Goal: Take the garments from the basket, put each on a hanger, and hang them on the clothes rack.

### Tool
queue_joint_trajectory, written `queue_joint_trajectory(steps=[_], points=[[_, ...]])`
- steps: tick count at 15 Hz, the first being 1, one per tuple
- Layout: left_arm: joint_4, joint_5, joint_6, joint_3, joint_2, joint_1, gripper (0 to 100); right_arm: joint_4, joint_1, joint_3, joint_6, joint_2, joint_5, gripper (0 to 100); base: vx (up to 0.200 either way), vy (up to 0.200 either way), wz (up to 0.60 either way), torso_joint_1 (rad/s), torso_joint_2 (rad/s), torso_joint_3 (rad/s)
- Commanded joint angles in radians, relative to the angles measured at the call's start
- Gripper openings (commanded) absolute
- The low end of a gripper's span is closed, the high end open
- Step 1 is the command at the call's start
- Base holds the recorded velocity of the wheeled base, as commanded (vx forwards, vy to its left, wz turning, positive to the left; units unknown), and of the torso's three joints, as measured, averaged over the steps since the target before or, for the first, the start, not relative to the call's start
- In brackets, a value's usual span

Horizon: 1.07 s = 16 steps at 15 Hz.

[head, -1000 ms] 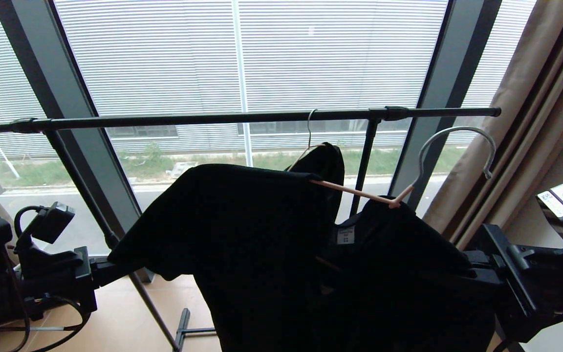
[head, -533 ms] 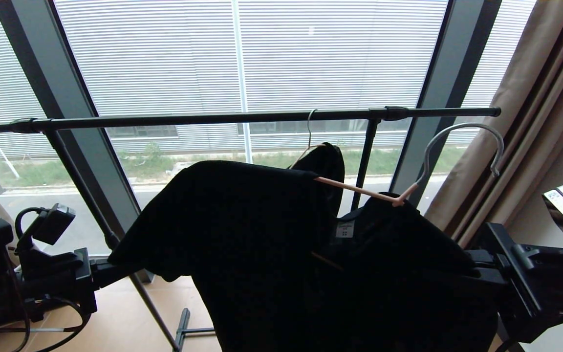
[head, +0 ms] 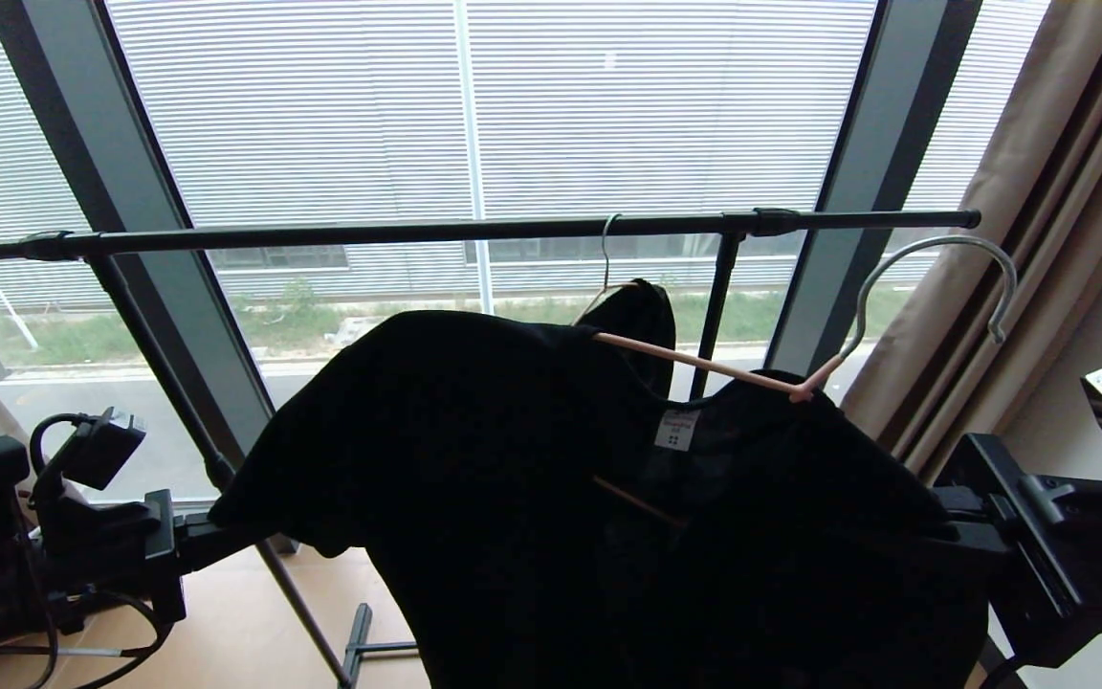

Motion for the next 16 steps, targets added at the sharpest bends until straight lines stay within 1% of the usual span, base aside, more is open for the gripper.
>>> queue_joint_trajectory(steps=[1,3,4,8,10,11,14,15,16], points=[[0.0,-0.001,0.001,0.002,0.003,-0.001,0,0.001,0.0,-0.001,0.0,0.005,0.0,0,0.0,0.0,0.0,0.0,0.0,0.0],[0.0,-0.004,0.001,0.005,0.003,0.001,0,0.001,0.0,-0.003,0.0,0.004,0.0,0,0.0,0.0,0.0,0.0,0.0,0.0],[0.0,-0.004,0.001,0.003,0.003,0.001,100,-0.001,0.0,-0.003,-0.001,0.004,0.0,0,0.0,0.0,0.0,0.0,0.0,0.0],[-0.001,-0.018,0.001,0.008,-0.022,0.001,100,0.001,-0.001,-0.007,-0.001,0.017,-0.001,0,0.0,0.0,0.0,0.0,0.0,0.0],[-0.003,-0.11,0.001,0.026,-0.049,0.025,100,-0.001,-0.018,-0.01,0.002,0.027,0.002,0,0.0,0.0,0.0,0.0,0.0,0.0],[-0.003,-0.216,-0.001,0.022,-0.063,0.073,100,0.001,-0.029,-0.013,0.002,0.028,0.003,0,0.0,0.0,0.0,0.0,0.0,0.0],[-0.001,-0.224,-0.005,0.019,-0.104,0.085,100,0.002,-0.02,-0.004,-0.001,0.056,0.003,0,0.0,0.0,0.0,0.0,0.0,0.0],[0.0,-0.224,-0.013,0.02,-0.129,0.083,100,0.002,-0.005,0.002,-0.003,0.073,0.005,0,0.0,0.0,0.0,0.0,0.0,0.0],[0.003,-0.224,-0.024,0.017,-0.158,0.083,100,0.004,0.046,0.014,-0.012,0.106,0.002,0,0.0,0.0,0.0,0.0,0.0,0.0]])
